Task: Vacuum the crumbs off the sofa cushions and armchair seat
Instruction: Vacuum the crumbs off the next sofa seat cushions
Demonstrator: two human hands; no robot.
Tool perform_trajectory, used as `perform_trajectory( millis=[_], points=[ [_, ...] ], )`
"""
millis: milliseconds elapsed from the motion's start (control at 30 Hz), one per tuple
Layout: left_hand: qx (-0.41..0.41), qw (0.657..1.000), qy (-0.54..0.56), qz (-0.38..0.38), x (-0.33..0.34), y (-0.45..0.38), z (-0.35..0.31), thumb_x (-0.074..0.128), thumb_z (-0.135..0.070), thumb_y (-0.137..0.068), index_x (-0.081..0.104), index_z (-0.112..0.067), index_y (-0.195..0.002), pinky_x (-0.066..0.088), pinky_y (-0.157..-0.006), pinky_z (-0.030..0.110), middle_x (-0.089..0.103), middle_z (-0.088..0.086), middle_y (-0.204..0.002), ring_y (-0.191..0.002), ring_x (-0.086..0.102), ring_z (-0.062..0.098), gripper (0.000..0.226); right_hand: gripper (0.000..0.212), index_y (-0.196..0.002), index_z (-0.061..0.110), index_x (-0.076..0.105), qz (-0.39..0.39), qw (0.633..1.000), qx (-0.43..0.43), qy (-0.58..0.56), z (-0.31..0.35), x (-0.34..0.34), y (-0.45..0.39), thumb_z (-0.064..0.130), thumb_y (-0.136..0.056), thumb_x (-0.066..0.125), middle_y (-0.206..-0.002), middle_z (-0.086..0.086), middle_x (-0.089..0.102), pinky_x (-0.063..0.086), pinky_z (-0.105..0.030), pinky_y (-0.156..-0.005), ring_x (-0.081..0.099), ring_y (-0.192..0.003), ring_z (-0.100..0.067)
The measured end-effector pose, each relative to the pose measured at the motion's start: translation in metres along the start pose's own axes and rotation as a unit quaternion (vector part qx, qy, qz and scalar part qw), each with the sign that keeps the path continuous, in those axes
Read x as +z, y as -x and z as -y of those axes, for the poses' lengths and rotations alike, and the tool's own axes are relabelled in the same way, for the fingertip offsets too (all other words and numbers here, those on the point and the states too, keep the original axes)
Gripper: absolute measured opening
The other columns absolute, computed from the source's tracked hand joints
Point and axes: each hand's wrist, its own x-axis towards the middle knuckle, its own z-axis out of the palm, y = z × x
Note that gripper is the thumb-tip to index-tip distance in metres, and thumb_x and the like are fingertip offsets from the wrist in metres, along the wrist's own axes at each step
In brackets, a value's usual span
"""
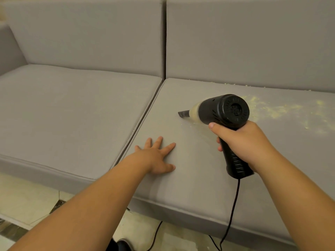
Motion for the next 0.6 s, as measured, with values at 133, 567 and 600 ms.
perform_trajectory(
  millis=[133, 567, 600],
  points=[
    [-0.002, 1.000, -0.001, 0.004, -0.003, 0.000, -0.002, 0.047, -0.075, -0.092, -0.013, -0.061, -0.155, 0.002, -0.122, 0.069, -0.024, -0.008, -0.170, -0.157, -0.020, 0.033, 0.088, 0.025, -0.089, 0.019, 0.075, 0.024, 1.000, 0.000, 0.012, 0.006, -0.011, 0.009, 0.044, -0.089, 0.080, -0.077, -0.003, 0.078, 0.053, -0.028, -0.062, 0.076, -0.063, -0.014],
    [0.001, 1.000, 0.008, -0.016, -0.001, 0.000, -0.001, 0.047, -0.072, -0.094, -0.009, -0.058, -0.157, 0.007, -0.123, 0.068, -0.021, -0.008, -0.171, -0.159, -0.015, 0.031, 0.085, 0.030, -0.085, 0.015, 0.074, -0.051, 0.998, -0.005, 0.047, -0.011, -0.047, 0.037, 0.044, -0.089, 0.079, -0.075, -0.006, 0.077, 0.052, -0.030, -0.064, 0.074, -0.060, -0.013],
    [0.003, 1.000, 0.008, -0.017, 0.000, 0.000, -0.001, 0.047, -0.071, -0.095, -0.009, -0.058, -0.158, 0.006, -0.123, 0.068, -0.022, -0.009, -0.171, -0.159, -0.016, 0.030, 0.085, 0.031, -0.086, 0.014, 0.074, -0.067, 0.997, -0.002, 0.036, -0.012, -0.048, 0.036, 0.044, -0.089, 0.079, -0.076, -0.007, 0.077, 0.052, -0.030, -0.064, 0.074, -0.059, -0.012]
  ],
)
